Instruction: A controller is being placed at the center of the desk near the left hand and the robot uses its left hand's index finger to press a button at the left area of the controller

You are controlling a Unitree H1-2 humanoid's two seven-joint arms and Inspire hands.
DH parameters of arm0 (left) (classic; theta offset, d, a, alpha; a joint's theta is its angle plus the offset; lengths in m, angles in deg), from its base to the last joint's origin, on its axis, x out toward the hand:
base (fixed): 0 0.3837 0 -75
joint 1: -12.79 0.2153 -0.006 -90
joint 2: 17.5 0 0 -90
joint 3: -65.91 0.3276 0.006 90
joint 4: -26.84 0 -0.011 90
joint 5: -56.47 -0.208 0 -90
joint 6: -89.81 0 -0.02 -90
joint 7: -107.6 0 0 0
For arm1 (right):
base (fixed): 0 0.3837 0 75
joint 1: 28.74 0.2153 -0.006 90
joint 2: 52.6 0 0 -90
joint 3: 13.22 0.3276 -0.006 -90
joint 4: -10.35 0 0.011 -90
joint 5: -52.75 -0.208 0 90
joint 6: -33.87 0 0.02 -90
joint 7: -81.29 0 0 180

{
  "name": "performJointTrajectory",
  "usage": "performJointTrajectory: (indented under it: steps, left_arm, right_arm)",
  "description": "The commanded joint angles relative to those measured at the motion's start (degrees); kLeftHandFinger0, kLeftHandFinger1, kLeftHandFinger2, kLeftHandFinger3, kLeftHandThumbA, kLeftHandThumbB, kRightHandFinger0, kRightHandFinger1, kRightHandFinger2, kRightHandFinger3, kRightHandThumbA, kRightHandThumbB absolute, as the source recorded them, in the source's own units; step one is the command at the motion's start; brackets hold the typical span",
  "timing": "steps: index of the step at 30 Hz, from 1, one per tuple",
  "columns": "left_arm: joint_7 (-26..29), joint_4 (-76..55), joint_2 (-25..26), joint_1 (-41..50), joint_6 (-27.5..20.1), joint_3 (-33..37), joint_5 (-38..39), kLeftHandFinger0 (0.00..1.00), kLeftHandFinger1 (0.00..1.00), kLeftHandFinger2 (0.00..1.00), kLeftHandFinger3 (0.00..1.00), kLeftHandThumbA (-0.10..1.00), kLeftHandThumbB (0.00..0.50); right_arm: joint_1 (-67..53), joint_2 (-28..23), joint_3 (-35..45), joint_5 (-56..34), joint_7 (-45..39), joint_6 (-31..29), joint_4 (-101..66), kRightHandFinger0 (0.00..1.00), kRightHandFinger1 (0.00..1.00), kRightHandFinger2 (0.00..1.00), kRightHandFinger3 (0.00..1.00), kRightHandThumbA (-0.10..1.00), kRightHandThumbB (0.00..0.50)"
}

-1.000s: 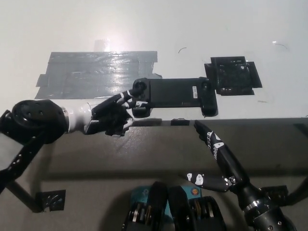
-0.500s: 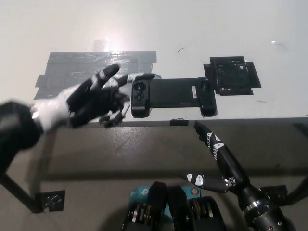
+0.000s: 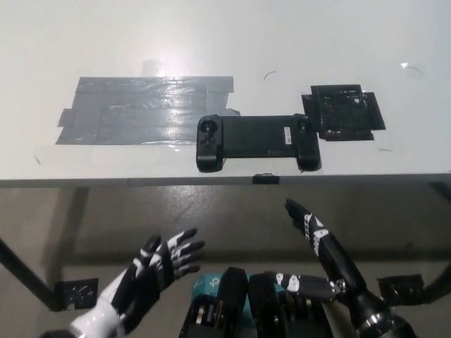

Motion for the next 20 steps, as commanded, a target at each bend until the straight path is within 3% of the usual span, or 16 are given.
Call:
performJointTrajectory:
  steps: [1,4,20]
  left_arm:
    - [11.1,5.1,-3.2,2.5,-23.0,-3.3,-18.9,1.00,1.00,1.00,1.00,1.00,0.252]
    - [11.2,7.5,-3.5,2.6,-25.4,-2.1,-21.2,1.00,1.00,1.00,1.00,1.00,0.232]
    - [15.7,11.1,-6.0,6.4,-34.6,-1.2,-31.4,1.00,1.00,1.00,1.00,1.00,0.264]
  right_arm:
    - [-1.4,1.1,-0.6,-0.5,-0.1,-4.0,-2.0,1.00,1.00,1.00,1.00,0.90,0.255]
    - [-2.4,0.9,-0.3,-1.0,-0.1,-4.3,-2.4,1.00,1.00,1.00,1.00,0.87,0.256]
    - [-6.6,0.7,-0.9,-0.5,-0.3,-5.6,-2.7,1.00,1.00,1.00,1.00,0.86,0.248]
